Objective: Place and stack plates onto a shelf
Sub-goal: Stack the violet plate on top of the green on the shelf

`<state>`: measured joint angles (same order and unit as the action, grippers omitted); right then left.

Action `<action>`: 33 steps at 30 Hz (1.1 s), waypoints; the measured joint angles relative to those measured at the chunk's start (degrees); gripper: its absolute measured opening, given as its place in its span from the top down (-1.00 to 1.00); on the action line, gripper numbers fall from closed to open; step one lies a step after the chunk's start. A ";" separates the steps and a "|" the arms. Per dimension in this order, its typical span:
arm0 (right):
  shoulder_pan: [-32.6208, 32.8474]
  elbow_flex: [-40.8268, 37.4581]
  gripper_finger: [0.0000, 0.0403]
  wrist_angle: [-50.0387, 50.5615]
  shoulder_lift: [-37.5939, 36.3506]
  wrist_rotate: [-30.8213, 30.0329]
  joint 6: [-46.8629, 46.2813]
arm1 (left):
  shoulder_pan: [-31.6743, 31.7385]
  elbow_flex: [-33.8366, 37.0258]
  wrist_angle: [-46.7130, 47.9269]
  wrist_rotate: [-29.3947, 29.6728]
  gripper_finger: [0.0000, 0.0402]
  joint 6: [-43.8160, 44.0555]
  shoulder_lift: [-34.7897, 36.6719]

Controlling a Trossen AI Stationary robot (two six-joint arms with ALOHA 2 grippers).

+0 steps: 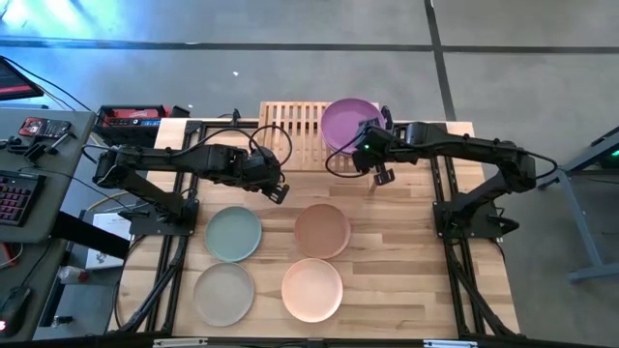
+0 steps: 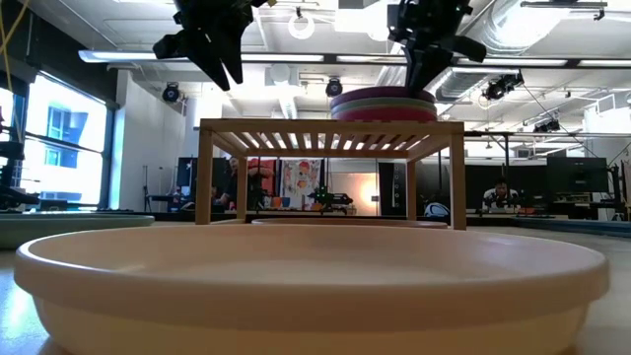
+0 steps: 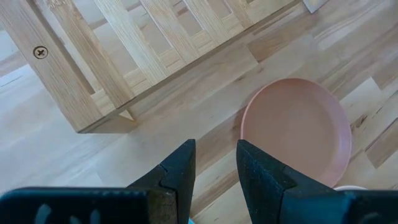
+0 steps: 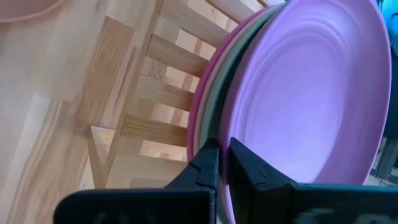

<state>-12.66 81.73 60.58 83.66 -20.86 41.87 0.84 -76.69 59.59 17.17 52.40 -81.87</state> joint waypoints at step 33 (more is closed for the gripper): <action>1.74 0.00 0.55 2.54 -0.12 -1.86 -3.37 | 0.00 0.00 0.00 0.04 0.47 0.02 0.00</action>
<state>-10.92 81.73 63.12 83.54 -22.72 38.50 0.84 -76.69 59.59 17.21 52.42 -81.87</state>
